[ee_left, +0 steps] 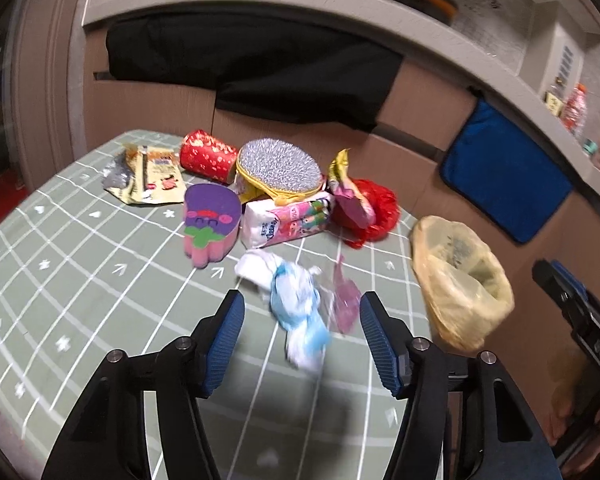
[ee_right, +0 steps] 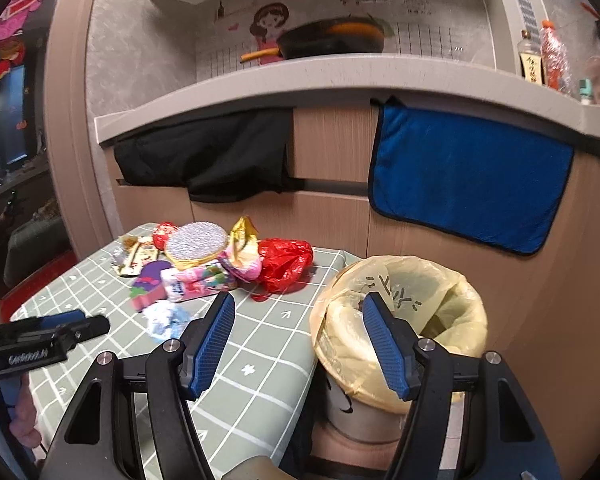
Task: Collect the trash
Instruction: 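Grasp the white-blue tissue with the left gripper while the right grasps the clear plastic cup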
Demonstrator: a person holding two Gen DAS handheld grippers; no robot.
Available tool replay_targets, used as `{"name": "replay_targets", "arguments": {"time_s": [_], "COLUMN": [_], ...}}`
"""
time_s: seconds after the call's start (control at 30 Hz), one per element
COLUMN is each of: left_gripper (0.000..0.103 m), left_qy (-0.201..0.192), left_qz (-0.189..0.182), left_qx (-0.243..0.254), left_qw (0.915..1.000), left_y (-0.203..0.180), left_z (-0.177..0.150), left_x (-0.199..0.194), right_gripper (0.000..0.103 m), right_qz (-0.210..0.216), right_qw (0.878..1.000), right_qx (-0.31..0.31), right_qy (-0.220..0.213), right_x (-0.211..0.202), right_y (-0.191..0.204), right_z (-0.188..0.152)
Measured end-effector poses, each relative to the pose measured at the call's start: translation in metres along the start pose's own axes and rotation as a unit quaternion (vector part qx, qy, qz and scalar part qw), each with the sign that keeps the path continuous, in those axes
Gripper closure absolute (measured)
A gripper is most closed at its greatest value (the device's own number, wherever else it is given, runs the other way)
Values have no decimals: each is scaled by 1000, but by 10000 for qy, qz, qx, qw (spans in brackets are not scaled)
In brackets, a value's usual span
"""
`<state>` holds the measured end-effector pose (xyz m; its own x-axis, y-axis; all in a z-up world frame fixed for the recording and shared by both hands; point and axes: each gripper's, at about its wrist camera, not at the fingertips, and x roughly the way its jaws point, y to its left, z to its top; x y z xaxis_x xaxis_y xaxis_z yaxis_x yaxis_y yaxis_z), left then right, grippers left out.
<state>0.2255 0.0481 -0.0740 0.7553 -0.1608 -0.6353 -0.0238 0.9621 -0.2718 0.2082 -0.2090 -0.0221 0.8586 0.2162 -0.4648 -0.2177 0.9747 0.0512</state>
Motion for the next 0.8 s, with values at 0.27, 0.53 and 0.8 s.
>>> {"name": "replay_targets", "arguments": {"time_s": [0.27,0.53,0.8], "left_gripper": [53,73,74], "left_qy": [555,923,43], "left_qz": [165,-38,152], "left_qx": [-123,-362,-523], "left_qw": [9982,9951,9985], "left_y": [1,17,48], "left_z": [11,10,26], "left_x": [73,87,17], "right_gripper": [39,39,44], "right_qz": [272,883,1554], "right_qw": [9985,9930,9741], "right_qx": [196,-66,-988], "right_qy": [438,782,1314], "right_x": [54,81,106], "right_y": [-20,0,72], "right_z": [-11,-6,-7]}}
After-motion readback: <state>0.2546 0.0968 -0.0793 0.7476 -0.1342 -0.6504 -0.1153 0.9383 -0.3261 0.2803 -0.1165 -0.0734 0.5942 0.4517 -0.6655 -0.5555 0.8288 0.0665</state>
